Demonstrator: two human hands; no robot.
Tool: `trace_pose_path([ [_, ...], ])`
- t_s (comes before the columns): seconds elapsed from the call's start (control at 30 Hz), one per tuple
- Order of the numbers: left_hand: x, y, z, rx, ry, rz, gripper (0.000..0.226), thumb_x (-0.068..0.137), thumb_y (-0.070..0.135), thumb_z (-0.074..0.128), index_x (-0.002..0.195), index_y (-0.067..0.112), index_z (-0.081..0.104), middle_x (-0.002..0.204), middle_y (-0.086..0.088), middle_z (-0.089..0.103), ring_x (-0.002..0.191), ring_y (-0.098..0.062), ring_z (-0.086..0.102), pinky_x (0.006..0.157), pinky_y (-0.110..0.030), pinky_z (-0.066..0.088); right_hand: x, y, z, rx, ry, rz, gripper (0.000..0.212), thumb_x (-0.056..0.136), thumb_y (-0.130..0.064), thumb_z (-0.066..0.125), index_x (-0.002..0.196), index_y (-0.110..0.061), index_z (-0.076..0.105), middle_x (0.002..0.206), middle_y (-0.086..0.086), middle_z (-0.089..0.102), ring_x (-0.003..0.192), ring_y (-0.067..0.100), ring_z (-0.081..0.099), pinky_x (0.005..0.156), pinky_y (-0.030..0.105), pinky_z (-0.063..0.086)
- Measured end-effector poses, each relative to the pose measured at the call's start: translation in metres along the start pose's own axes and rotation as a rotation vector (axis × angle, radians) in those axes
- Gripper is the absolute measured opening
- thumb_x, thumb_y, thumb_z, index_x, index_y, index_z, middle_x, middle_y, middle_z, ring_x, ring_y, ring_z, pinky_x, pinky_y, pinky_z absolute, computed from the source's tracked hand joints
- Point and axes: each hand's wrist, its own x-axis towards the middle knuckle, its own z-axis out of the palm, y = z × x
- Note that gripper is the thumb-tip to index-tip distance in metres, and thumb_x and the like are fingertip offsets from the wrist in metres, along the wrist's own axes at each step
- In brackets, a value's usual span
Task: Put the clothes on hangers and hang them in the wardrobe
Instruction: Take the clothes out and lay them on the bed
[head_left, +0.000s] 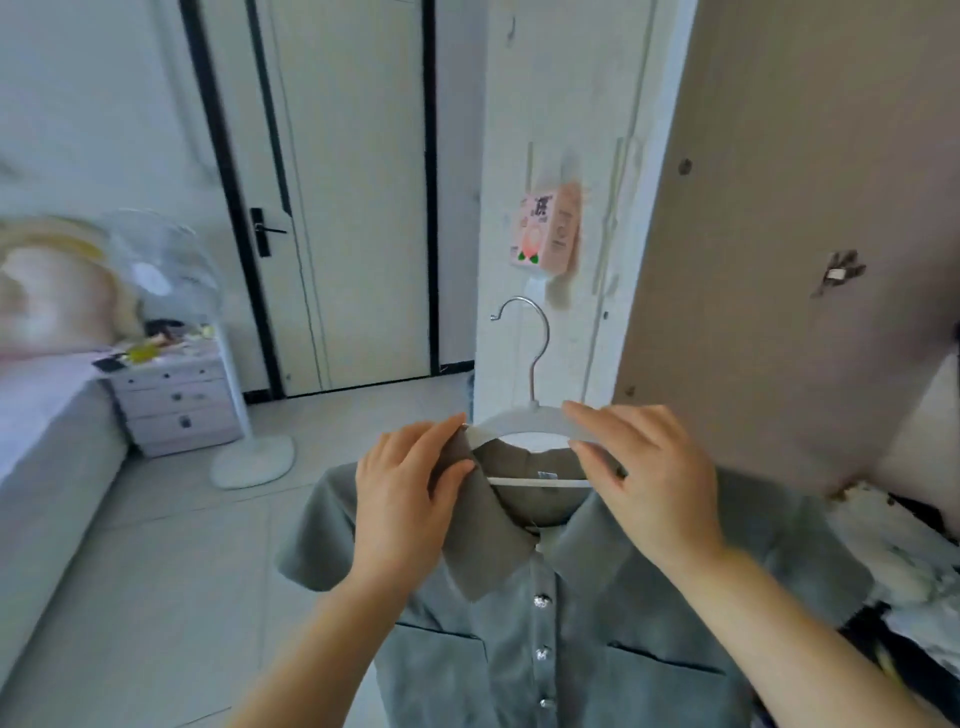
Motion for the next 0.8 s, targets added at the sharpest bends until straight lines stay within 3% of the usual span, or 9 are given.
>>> trace_pose_path([
  [0.1, -0.015, -0.027, -0.047, 0.116, 0.065, -0.104, 0.037, 0.082, 0.021, 0.068, 0.119, 0.024, 0.061, 0.104, 0.002, 0.061, 0.098, -0.02, 0.051, 0.088, -0.03, 0.028, 0.009, -0.041, 0.034, 0.151, -0.015, -0.058, 0.032, 0.072, -0.008, 0.078, 0.103, -0.013, 0.071, 0.086, 0.003, 0.069, 0.076, 0.024, 0.06, 0.062, 0.029, 0.051],
  [0.2, -0.038, -0.048, -0.095, 0.225, 0.147, -0.21, 0.036, 0.083, 0.021, 0.066, 0.119, 0.025, 0.061, 0.106, 0.003, 0.061, 0.102, -0.018, 0.049, 0.092, -0.027, 0.025, 0.017, -0.089, 0.063, 0.31, -0.002, -0.121, 0.023, 0.082, -0.019, 0.065, 0.103, -0.015, 0.071, 0.085, 0.001, 0.068, 0.079, 0.018, 0.054, 0.062, 0.027, 0.05],
  [0.33, -0.082, -0.071, -0.158, 0.366, 0.275, -0.338, 0.035, 0.083, 0.021, 0.066, 0.118, 0.026, 0.062, 0.104, 0.007, 0.061, 0.101, -0.015, 0.05, 0.094, -0.03, 0.028, 0.019, -0.16, 0.098, 0.521, -0.02, -0.237, 0.029, 0.085, -0.027, 0.057, 0.108, -0.014, 0.069, 0.086, 0.002, 0.066, 0.082, 0.012, 0.048, 0.068, 0.02, 0.043],
  [0.5, -0.138, -0.099, -0.235, 0.494, 0.397, -0.481, 0.035, 0.083, 0.023, 0.066, 0.117, 0.03, 0.062, 0.103, 0.011, 0.06, 0.101, -0.01, 0.049, 0.093, -0.027, 0.03, 0.017, -0.264, 0.13, 0.776, -0.024, -0.338, 0.029, 0.086, -0.025, 0.057, 0.109, -0.012, 0.068, 0.085, 0.003, 0.065, 0.08, 0.013, 0.045, 0.073, 0.018, 0.036],
  [0.8, -0.218, -0.18, -0.369, 0.698, 0.556, -0.658, 0.034, 0.08, 0.029, 0.061, 0.115, 0.03, 0.064, 0.102, 0.009, 0.063, 0.1, -0.015, 0.053, 0.09, -0.026, 0.029, 0.011, -0.466, 0.186, 1.073, -0.139, -0.441, 0.03, 0.084, -0.024, 0.057, 0.11, -0.013, 0.067, 0.086, 0.002, 0.065, 0.081, 0.015, 0.049, 0.074, 0.02, 0.04],
])
